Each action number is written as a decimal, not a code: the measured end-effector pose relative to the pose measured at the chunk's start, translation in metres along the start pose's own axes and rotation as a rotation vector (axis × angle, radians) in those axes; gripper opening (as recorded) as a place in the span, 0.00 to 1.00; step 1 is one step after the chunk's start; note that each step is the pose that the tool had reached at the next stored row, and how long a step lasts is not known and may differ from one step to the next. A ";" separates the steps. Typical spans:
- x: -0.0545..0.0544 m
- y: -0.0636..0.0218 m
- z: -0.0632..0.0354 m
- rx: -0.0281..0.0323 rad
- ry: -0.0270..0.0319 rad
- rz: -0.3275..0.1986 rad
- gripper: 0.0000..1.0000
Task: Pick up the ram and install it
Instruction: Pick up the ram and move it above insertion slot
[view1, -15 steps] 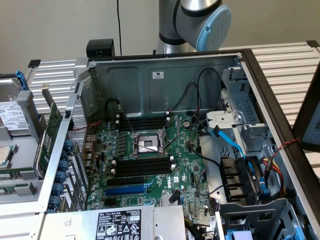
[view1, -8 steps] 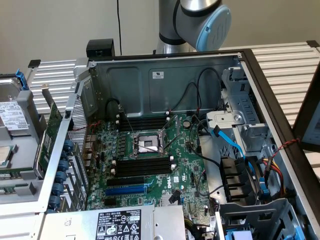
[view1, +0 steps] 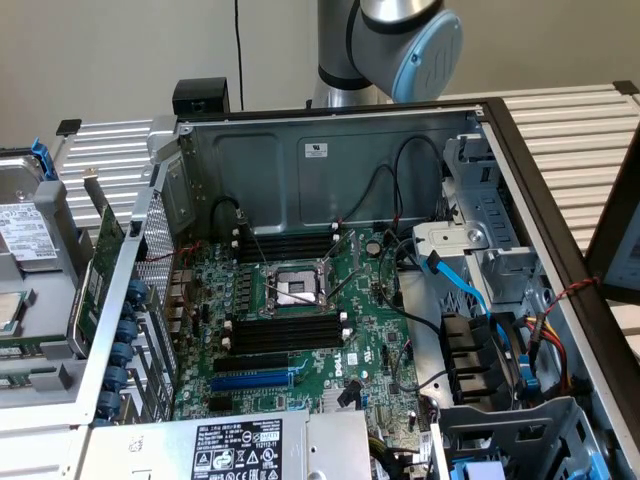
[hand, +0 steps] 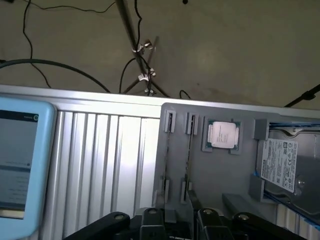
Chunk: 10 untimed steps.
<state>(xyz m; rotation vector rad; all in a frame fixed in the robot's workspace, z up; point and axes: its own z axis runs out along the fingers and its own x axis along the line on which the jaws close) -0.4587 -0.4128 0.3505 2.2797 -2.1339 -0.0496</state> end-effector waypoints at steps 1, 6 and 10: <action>0.000 -0.0013 0.0017 -0.0001 0.0001 0.000 0.33; 0.000 -0.0051 0.0106 -0.0002 0.0000 0.000 0.39; 0.000 -0.0036 0.0181 0.0006 -0.0008 0.000 0.39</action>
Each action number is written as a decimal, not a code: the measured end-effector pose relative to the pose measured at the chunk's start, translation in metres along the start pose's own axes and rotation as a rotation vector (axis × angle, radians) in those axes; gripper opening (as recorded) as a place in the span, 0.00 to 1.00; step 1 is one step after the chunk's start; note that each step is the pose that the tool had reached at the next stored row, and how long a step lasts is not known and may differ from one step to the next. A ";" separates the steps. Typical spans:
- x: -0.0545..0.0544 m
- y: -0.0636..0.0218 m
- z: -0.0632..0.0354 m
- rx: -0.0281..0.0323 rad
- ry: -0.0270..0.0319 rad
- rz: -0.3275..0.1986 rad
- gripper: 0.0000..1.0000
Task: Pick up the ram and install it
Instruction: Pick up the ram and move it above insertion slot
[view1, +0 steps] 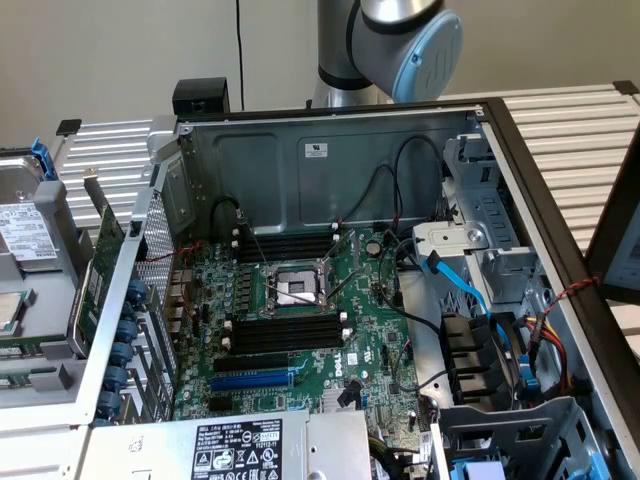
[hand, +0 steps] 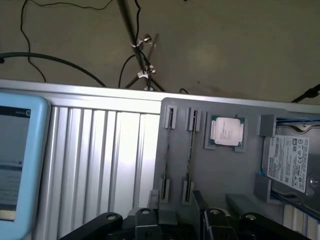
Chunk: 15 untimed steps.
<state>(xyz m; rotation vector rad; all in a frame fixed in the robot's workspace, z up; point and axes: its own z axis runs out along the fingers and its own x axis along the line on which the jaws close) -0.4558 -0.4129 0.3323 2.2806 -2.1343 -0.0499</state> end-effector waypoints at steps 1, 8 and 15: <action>0.000 0.0009 0.0017 -0.0001 -0.0005 0.000 0.39; -0.002 0.0194 0.0143 0.0003 -0.0043 0.000 0.39; -0.002 0.0243 0.0180 -0.0031 -0.0092 0.000 0.39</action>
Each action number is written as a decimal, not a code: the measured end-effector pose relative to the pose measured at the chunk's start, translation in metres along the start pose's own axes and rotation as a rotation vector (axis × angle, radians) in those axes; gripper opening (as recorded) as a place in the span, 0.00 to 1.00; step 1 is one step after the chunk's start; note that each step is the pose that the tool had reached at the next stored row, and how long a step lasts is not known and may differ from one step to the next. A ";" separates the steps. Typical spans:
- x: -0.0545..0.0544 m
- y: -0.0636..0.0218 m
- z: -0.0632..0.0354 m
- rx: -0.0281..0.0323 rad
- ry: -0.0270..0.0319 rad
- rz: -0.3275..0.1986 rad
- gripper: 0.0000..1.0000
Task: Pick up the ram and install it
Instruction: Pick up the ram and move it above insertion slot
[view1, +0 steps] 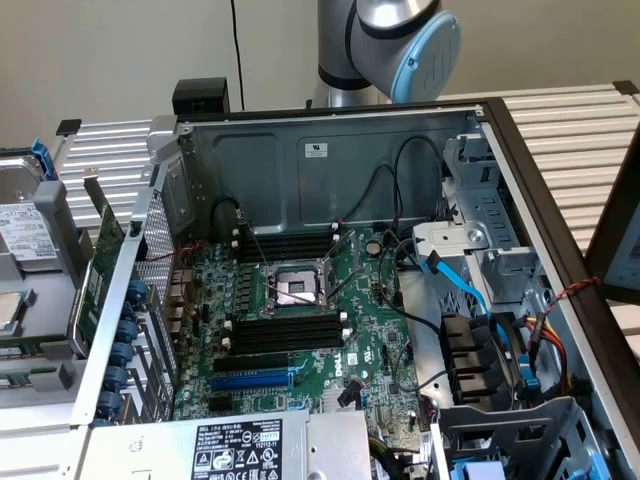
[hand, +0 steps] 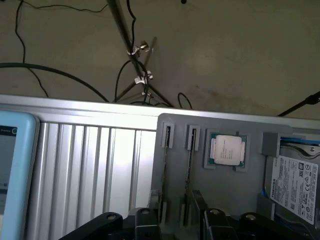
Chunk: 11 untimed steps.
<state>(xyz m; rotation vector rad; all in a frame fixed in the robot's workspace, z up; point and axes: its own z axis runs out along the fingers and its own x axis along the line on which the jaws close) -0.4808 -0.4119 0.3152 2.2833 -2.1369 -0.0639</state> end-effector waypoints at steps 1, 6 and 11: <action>0.000 -0.0001 0.0017 0.0000 -0.0018 0.000 0.39; 0.001 -0.0085 0.0106 0.0005 -0.0056 0.000 0.39; 0.001 -0.0176 0.0193 0.0005 -0.0056 0.000 0.39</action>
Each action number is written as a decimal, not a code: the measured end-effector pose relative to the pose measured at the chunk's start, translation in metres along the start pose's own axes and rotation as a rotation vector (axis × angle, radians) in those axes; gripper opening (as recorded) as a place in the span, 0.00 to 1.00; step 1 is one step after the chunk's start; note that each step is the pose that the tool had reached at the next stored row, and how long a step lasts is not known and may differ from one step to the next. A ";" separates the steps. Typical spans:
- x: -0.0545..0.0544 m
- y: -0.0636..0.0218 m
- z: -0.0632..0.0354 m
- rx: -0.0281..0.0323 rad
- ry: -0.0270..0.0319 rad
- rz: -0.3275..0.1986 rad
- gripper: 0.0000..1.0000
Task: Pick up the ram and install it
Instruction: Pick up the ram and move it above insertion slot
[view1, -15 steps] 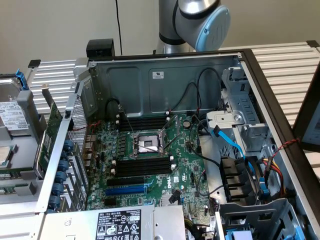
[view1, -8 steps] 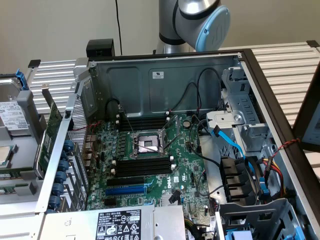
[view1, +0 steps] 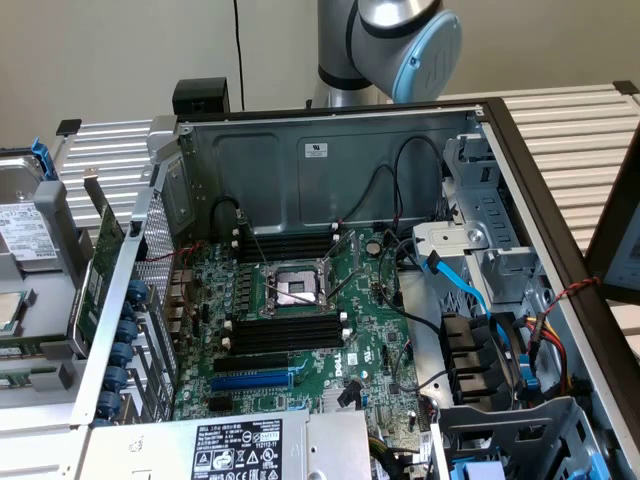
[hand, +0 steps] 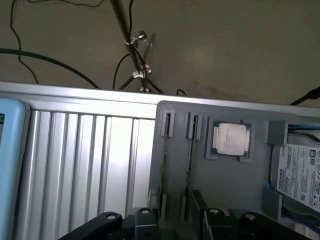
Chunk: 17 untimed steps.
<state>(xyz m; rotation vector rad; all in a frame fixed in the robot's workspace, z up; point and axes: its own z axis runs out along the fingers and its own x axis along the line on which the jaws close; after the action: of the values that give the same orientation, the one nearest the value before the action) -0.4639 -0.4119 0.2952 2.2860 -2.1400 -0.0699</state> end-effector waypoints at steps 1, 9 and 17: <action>0.000 -0.0001 0.0018 0.0000 0.0000 0.000 0.39; 0.000 -0.0007 0.0160 0.0000 0.0008 0.003 0.39; -0.002 -0.0015 0.0229 0.0064 0.0314 0.008 0.39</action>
<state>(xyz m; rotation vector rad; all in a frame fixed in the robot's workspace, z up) -0.4635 -0.4092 0.2723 2.2658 -2.1377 -0.0269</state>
